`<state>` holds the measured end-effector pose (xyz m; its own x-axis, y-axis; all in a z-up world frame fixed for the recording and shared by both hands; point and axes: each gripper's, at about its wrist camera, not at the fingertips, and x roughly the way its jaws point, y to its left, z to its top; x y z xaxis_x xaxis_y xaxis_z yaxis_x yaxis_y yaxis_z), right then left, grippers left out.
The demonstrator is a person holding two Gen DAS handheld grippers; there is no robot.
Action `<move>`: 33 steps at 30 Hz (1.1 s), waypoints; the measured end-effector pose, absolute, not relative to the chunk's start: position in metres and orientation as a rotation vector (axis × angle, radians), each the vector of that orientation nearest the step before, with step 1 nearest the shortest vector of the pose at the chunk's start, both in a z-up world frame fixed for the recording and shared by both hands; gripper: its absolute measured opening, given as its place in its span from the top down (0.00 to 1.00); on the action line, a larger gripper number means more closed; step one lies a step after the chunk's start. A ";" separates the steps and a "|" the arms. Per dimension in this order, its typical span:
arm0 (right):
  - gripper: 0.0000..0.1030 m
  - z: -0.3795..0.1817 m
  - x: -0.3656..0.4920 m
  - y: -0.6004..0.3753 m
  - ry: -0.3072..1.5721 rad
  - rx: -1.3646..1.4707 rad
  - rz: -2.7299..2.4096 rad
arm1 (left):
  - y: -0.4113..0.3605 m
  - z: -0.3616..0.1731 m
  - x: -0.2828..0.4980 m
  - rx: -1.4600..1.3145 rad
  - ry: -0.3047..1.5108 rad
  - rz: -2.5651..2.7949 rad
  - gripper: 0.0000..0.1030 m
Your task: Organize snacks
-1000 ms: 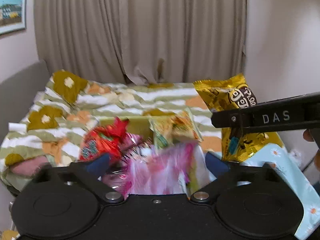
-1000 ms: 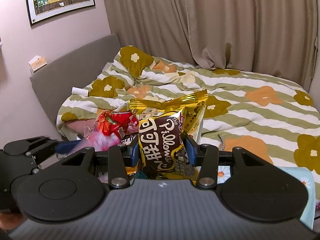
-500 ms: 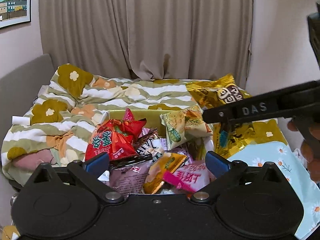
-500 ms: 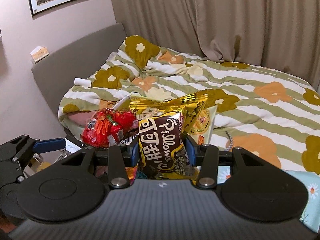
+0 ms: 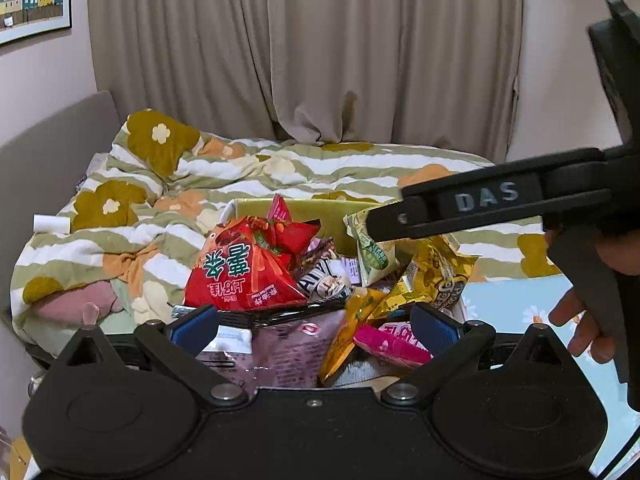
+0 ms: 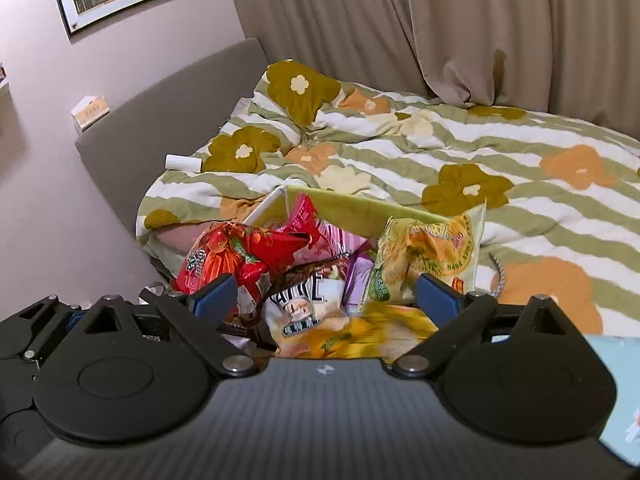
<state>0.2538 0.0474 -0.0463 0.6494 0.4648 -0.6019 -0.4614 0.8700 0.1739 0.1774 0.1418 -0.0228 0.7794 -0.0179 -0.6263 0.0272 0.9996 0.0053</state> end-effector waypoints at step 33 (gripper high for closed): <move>0.00 0.023 0.018 -0.051 0.543 0.028 0.025 | 0.113 0.068 0.034 0.050 0.508 -0.075 0.00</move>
